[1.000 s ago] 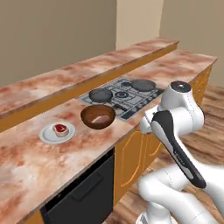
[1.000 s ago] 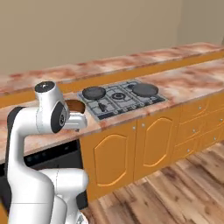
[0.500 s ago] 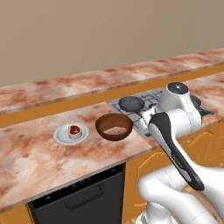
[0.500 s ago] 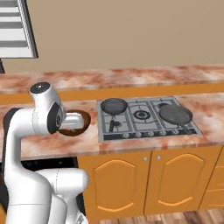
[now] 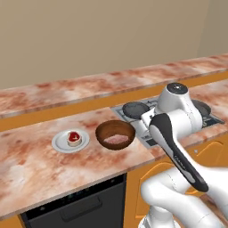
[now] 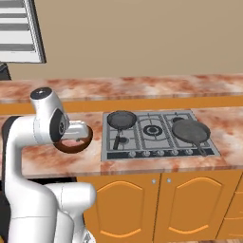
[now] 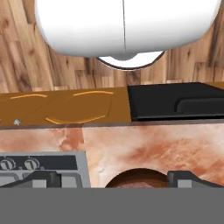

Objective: Place one of the steaks on the plate and the other in the bowl. Then place the bowl in the fridge.

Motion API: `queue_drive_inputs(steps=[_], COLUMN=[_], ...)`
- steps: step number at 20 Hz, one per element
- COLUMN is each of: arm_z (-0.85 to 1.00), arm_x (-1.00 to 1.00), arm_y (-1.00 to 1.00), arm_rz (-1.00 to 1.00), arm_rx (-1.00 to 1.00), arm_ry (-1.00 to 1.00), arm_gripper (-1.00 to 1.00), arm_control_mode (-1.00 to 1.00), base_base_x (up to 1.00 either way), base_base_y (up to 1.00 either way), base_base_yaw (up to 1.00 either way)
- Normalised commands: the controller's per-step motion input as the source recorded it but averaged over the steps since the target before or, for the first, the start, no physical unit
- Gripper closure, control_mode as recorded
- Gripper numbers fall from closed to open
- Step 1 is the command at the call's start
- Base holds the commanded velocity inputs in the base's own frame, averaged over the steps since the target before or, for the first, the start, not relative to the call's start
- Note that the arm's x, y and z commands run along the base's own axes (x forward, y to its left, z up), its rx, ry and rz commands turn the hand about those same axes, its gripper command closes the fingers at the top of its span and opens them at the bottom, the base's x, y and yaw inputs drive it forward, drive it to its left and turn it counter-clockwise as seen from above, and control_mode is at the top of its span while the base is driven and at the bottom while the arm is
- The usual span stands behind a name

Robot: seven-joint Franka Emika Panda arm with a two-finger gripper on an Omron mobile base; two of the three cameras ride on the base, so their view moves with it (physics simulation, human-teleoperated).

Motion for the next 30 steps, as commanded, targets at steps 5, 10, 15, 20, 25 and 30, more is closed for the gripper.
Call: queue_drive_inputs(steps=[5,10,15,20,25,30], arm_z=[0.00,0.00,-0.03,-0.18,-0.54,-0.01], arm_x=[0.00,0.48,0.86,1.00,0.97,0.29], arm_y=[0.00,0.00,0.03,-0.02,-0.20,-0.05], arm_rz=[0.00,0.04,0.11,-0.05,-0.21,-0.02], arm_rx=[0.00,0.00,0.00,-0.01,0.00,0.00], arm_ry=[0.00,0.00,0.03,0.36,0.27,0.03], arm_gripper=[-1.00,-1.00,-1.00,-1.00,-1.00,-1.00], arm_control_mode=[1.00,-1.00,-1.00,-1.00,-1.00,-1.00], base_base_x=[0.05,0.06,0.00,0.00,0.00,0.00], base_base_y=[0.02,0.00,0.00,0.00,0.00,0.00], base_base_yaw=[0.00,0.00,0.00,0.00,0.00,0.00])
